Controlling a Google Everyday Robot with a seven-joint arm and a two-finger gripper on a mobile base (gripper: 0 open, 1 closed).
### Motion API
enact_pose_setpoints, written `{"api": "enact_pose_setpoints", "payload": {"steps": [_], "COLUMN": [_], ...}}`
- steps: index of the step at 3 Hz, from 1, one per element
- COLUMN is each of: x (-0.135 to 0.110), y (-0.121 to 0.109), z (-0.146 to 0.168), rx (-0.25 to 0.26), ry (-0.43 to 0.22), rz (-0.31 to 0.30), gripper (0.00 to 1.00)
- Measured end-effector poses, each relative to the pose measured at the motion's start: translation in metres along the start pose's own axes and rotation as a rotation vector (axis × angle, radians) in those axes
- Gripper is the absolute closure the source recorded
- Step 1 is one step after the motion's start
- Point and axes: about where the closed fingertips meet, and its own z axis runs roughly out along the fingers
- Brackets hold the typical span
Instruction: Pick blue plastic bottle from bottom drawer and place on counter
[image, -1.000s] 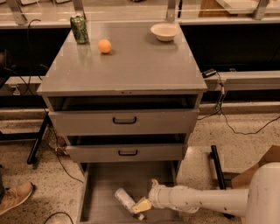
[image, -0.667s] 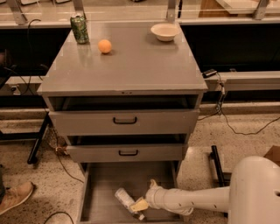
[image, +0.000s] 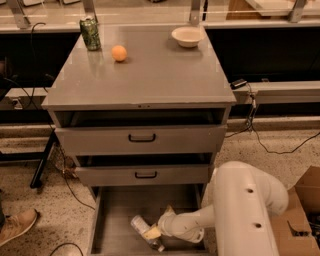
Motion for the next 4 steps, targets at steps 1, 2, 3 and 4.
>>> {"api": "enact_pose_setpoints", "payload": {"steps": [1,2,3,4], "x": [0.0,0.0,0.006,0.012], "y": [0.014,0.038,0.053,0.057], "z": [0.016,0.023,0.033,0.044], "rx": [-0.01,-0.042,-0.069,-0.085], "ry": [0.039,0.072,0.108,0.127], "rz": [-0.022,-0.056,-0.065,-0.051], "gripper": [0.0,0.0,0.0,0.0]}}
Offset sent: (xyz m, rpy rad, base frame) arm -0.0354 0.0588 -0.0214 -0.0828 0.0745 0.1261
